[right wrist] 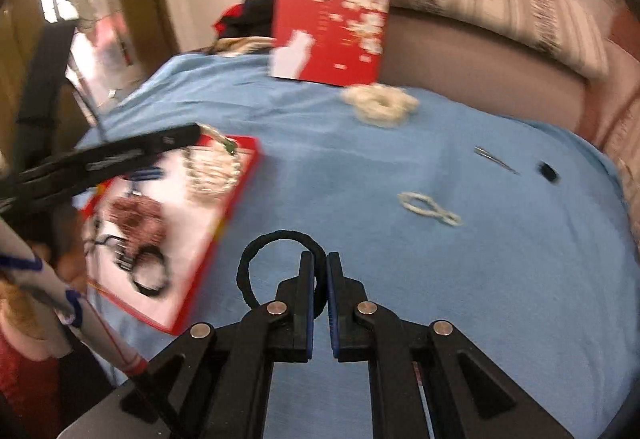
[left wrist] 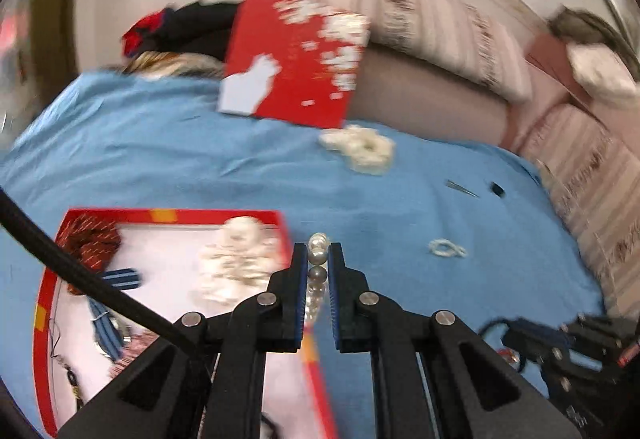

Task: Organize jewelry
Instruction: 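Carry pearl bracelet and hair tie into the box lid and open both tools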

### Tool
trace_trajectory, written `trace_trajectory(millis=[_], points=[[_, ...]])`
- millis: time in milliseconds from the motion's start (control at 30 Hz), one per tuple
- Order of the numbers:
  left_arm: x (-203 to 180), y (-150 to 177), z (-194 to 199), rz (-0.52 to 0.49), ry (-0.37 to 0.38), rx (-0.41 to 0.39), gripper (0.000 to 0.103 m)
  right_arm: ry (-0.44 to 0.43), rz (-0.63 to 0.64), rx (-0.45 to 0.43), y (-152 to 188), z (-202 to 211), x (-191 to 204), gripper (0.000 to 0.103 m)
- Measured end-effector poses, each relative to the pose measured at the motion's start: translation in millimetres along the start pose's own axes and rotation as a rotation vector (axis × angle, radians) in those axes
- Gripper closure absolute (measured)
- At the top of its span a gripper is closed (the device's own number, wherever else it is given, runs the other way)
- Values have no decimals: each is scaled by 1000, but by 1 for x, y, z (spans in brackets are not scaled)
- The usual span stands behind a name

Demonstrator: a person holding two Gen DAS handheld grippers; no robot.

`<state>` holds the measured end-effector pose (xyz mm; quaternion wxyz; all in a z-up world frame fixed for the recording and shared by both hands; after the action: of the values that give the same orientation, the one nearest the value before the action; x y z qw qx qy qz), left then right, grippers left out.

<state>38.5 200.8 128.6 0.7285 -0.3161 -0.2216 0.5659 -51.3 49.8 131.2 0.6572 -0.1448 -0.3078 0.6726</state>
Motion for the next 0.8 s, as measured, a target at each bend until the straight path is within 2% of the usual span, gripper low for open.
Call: trace_trajectory(millis=[167,333,500,733,767,800], points=[[64,6,-12,122,-42,53,94,-111,12,49,-10,-25,56,96],[108,18,-23,245,-18,88,94,-126,63,117,-7,-67,97,96],[121,26,-35,276,-50,126,94,-75,146,154,3,-105,120,96],[125,30,-42,299,-58,148,93,-17,216,149,9,-118,127,96],[124,29,-40,294,-60,144,91,-8,225,143,10,-118,128,96],[123,28,-37,289,-63,135,83,3,235,130,10,-118,129,96]])
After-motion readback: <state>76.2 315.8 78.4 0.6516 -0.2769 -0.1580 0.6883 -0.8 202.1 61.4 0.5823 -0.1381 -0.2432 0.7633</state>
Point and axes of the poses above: each gripper's, at about its wrist camera, not at the fingertips, and z roughly against the way its jaws point, x to its left, y to its underside, the point moved 2 cm from there along -z, roughly the way its jaws point, and after that the axes turned 13 degrees about -z, right-handed, at the moved point
